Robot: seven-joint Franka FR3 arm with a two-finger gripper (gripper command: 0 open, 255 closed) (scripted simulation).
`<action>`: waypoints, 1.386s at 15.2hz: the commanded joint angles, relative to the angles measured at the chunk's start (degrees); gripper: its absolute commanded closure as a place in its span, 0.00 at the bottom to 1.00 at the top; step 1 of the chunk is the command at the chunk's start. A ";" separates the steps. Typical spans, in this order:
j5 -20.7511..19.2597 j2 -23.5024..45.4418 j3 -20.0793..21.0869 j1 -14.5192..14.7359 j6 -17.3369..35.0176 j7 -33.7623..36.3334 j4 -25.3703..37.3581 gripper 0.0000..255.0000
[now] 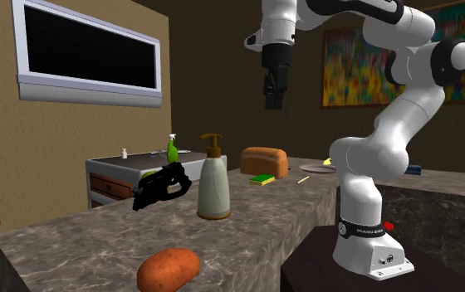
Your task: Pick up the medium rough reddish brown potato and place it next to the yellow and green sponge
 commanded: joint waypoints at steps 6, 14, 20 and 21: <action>0.17 9.46 -0.08 2.26 7.12 -4.67 1.01 0.00; 0.61 25.63 0.75 5.55 16.12 -11.84 6.03 0.00; 0.69 37.94 2.19 7.72 20.66 -16.76 12.16 0.00; 0.65 39.98 2.49 8.07 21.23 -17.52 13.35 0.00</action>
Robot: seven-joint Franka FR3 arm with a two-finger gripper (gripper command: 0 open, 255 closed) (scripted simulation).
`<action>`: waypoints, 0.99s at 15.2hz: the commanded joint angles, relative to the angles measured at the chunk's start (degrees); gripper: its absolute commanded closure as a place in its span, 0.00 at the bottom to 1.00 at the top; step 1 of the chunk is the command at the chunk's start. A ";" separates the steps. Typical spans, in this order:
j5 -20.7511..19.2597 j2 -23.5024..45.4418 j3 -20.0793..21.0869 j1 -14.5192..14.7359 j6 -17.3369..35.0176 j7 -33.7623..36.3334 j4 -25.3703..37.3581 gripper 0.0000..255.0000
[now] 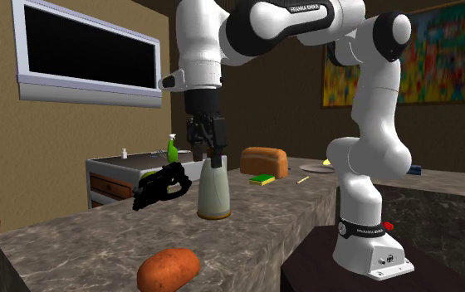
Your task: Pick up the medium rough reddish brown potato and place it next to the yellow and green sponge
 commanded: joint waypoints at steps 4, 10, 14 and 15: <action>-0.52 10.67 1.43 1.56 2.58 -4.07 6.71 0.00; -1.87 22.76 3.63 3.86 3.74 -7.87 15.87 0.00; -3.21 30.80 5.04 5.73 3.56 -10.19 22.86 0.00; -3.42 31.96 5.22 6.03 3.47 -10.52 23.92 0.00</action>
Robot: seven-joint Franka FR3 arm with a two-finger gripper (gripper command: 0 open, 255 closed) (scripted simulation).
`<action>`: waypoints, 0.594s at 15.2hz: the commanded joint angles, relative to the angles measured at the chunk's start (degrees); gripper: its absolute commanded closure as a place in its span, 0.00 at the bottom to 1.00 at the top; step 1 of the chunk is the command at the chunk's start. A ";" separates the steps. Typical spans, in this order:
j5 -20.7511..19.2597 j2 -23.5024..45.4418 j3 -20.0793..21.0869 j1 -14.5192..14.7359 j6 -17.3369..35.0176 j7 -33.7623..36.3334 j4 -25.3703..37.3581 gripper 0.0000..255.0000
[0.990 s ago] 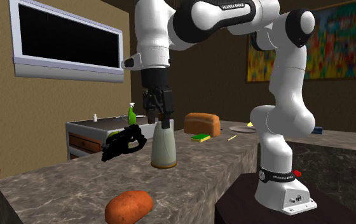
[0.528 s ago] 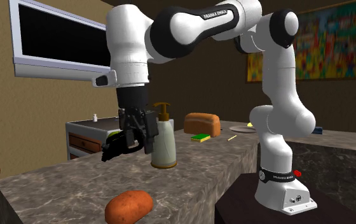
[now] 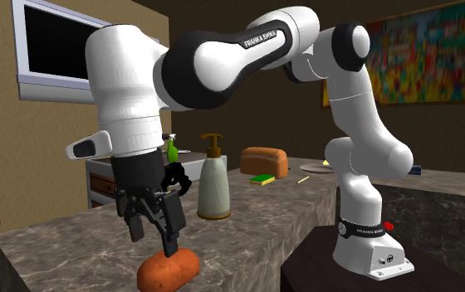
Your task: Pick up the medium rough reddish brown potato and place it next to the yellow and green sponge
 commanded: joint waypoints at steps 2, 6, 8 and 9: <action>-0.32 1.71 0.14 0.18 0.99 -0.79 0.49 0.00; -0.50 2.38 0.06 0.18 3.84 -0.67 -1.71 0.00; -0.57 2.67 0.03 0.18 4.95 -0.62 -2.53 0.00; -0.58 2.68 0.03 0.18 4.95 -0.62 -2.52 0.00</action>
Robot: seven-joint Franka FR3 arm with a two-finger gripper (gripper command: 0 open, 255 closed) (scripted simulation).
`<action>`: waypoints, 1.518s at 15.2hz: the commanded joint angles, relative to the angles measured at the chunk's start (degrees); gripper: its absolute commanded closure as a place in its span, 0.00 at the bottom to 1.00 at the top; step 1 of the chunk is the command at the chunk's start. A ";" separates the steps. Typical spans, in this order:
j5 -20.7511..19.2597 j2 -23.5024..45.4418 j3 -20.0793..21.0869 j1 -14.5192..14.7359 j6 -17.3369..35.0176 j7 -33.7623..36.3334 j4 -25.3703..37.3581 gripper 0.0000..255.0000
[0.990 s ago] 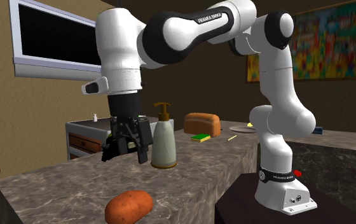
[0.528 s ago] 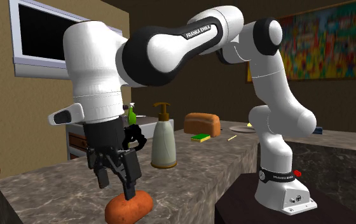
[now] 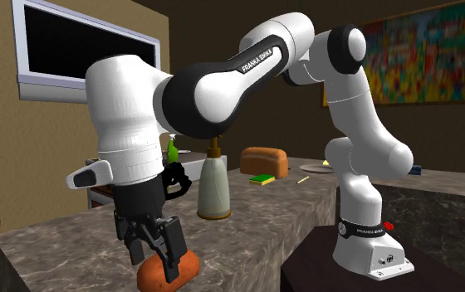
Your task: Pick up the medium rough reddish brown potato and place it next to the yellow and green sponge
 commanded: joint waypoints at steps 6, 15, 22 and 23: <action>-0.02 0.09 -0.01 0.01 0.28 0.03 -0.17 0.00; -0.03 0.10 -0.01 0.01 0.24 0.03 -0.12 1.00; 0.36 -1.74 0.16 -0.08 -3.62 -0.18 1.93 1.00; 0.42 -2.00 0.18 -0.09 -4.28 -0.22 2.33 1.00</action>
